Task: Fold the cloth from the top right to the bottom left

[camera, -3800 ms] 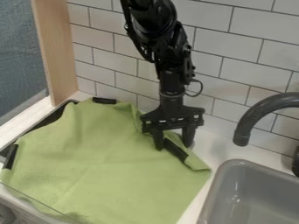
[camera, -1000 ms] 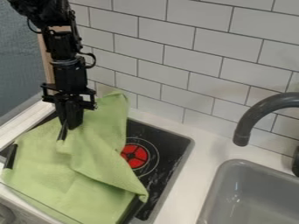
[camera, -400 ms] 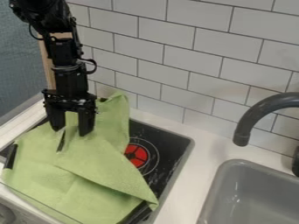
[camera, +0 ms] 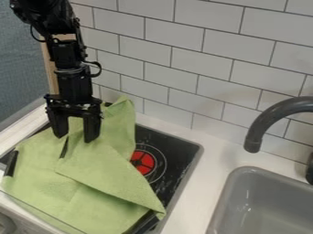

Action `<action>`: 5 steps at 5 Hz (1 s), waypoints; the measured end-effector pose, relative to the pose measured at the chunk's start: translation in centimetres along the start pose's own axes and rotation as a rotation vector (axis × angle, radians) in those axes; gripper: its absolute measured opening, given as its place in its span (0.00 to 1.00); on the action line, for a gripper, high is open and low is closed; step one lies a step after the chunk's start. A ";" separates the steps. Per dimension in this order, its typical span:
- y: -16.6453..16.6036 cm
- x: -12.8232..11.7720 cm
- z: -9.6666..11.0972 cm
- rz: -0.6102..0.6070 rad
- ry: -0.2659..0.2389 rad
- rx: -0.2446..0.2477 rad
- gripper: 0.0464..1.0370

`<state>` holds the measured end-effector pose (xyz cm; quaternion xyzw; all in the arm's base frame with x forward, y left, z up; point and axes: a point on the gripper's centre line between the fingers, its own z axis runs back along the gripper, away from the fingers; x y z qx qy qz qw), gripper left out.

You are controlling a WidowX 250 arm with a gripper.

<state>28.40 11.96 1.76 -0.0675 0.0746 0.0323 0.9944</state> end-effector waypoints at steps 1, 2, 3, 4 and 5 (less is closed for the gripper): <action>-0.9 0.0 2.4 0.016 -0.049 -0.001 0.96; -1.8 -0.3 5.2 0.030 -0.111 0.002 0.96; -2.3 0.2 6.7 -0.004 -0.187 0.010 0.96; -2.4 0.2 6.8 -0.011 -0.188 0.010 0.96; -2.4 0.2 6.7 -0.010 -0.186 0.008 0.96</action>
